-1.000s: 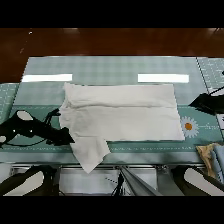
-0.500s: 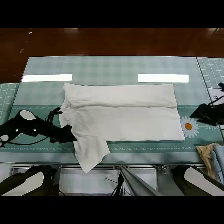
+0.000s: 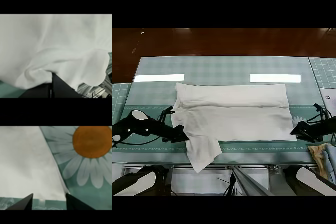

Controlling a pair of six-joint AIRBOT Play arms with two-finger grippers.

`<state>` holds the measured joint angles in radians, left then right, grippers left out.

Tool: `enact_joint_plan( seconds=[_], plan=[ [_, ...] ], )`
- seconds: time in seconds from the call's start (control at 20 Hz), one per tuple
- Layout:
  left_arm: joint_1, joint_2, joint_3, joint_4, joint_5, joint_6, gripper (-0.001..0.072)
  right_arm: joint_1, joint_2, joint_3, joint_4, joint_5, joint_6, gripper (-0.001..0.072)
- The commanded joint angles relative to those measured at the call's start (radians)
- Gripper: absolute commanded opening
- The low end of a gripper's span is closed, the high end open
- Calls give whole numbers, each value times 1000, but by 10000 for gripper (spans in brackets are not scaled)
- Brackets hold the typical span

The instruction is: Fold the shirts.

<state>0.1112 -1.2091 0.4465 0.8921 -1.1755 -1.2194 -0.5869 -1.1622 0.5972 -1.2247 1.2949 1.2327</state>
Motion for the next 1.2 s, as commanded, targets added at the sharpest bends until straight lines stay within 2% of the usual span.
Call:
enact_joint_plan(
  seconds=[0.0,0.15,0.2,0.45,0.6,0.75,1.15],
  plan=[
    [0,0,1,-3,25,8,27,66,-1,-52,28,-112,47,471],
    [1,0,26,-10,35,17,27,177,-3,-43,67,-186,80,165],
    [1,0,49,-11,31,23,27,201,-3,-24,63,-181,79,25],
    [1,20,307,-13,-43,21,26,211,17,220,83,-48,55,28],
    [1,48,528,-46,-48,22,27,211,44,382,225,-81,55,26],
    [0,18,662,-77,88,22,26,238,28,430,332,-253,38,25],
    [13,-337,882,-85,58,-8,26,354,-208,430,338,-610,58,26]
  ],
)
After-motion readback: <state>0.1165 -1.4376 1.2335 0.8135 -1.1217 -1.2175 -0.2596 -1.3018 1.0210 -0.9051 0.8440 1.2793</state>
